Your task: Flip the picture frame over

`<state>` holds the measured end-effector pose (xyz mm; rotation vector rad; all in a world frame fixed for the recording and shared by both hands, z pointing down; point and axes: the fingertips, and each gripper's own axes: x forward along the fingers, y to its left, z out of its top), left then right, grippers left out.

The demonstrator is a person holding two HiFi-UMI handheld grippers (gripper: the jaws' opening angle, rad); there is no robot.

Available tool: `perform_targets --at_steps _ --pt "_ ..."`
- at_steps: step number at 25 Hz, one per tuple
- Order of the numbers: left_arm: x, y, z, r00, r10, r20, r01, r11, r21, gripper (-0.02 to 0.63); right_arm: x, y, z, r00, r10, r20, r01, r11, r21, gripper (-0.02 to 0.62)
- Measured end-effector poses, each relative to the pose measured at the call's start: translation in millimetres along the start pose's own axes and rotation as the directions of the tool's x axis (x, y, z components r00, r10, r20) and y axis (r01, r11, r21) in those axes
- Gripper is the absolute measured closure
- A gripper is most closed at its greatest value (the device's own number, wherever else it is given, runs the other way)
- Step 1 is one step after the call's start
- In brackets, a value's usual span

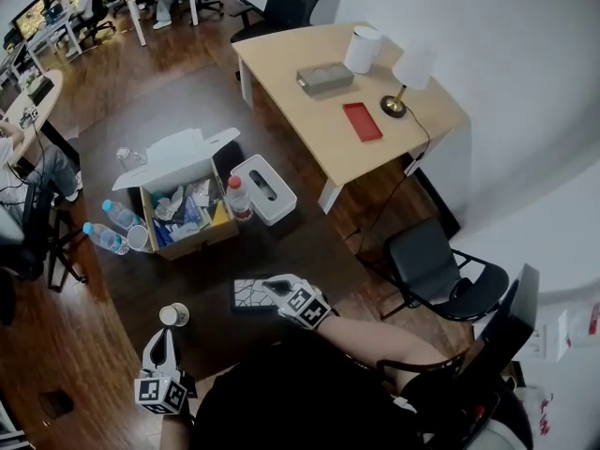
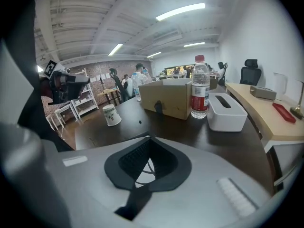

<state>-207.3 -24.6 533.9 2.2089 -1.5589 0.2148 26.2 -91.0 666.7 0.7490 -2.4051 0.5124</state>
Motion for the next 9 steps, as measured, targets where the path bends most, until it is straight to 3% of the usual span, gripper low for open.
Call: perform_targets --at_steps 9 --pt "-8.9 4.4 -2.6 1.000 0.025 -0.001 -0.025 1.000 -0.016 0.606 2.5 -1.5 1.3 1.000 0.006 0.003 -0.006 1.000 0.003 0.594"
